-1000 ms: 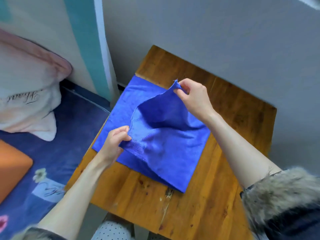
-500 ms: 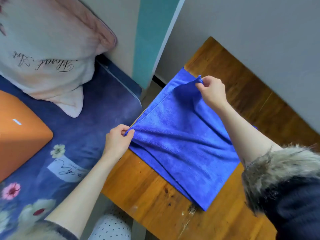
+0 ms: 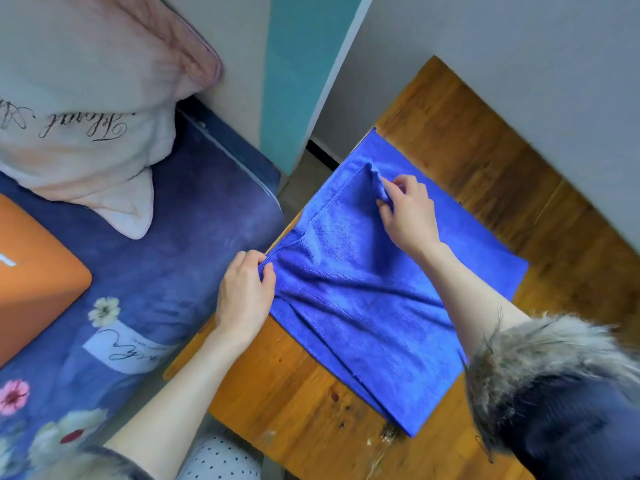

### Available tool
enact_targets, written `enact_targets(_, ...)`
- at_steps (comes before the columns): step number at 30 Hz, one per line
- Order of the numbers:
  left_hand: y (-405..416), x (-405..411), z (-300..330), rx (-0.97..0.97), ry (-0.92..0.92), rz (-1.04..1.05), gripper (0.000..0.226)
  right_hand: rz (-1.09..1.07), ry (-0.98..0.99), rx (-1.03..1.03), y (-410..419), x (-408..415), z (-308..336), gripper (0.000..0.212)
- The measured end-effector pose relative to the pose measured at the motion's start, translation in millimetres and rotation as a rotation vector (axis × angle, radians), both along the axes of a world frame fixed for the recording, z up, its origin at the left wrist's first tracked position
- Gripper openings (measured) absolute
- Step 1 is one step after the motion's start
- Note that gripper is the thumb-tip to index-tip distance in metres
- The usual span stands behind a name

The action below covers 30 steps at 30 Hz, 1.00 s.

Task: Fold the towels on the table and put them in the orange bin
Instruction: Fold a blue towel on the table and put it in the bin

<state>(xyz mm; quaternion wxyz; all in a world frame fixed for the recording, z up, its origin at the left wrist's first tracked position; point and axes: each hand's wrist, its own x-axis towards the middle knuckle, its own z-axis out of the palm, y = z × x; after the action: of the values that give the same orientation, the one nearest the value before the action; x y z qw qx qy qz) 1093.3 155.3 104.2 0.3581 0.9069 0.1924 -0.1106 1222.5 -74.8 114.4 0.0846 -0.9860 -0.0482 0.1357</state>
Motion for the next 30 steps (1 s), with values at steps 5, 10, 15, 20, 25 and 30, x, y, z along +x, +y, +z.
enact_targets(5,-8.5,15.4,2.3,0.041,0.022,-0.047,0.015,-0.101,-0.041,0.010,-10.1,-19.0,-4.6,0.037)
enact_targets(10,-26.0,24.6,7.4,0.085,0.008,-0.163,0.019,-0.229,-0.049,0.000,-37.2,-45.5,-3.0,0.041)
enact_targets(15,-64.0,38.9,13.5,0.092,-0.075,-0.294,0.016,-0.448,-0.016,-0.007,-78.5,-80.2,0.3,0.044)
enact_targets(20,-110.3,53.6,14.3,0.091,-0.125,-0.460,0.016,-0.682,0.010,0.046,-118.5,-134.1,4.1,0.040)
enact_targets(25,-156.1,56.4,15.8,-0.007,-0.152,-0.642,0.015,-0.955,0.077,0.072,-144.2,-208.8,7.0,0.032)
enact_targets(30,-181.1,57.0,14.7,-0.018,-0.149,-0.710,0.016,-1.046,0.100,0.086,-158.9,-241.3,11.0,0.034)
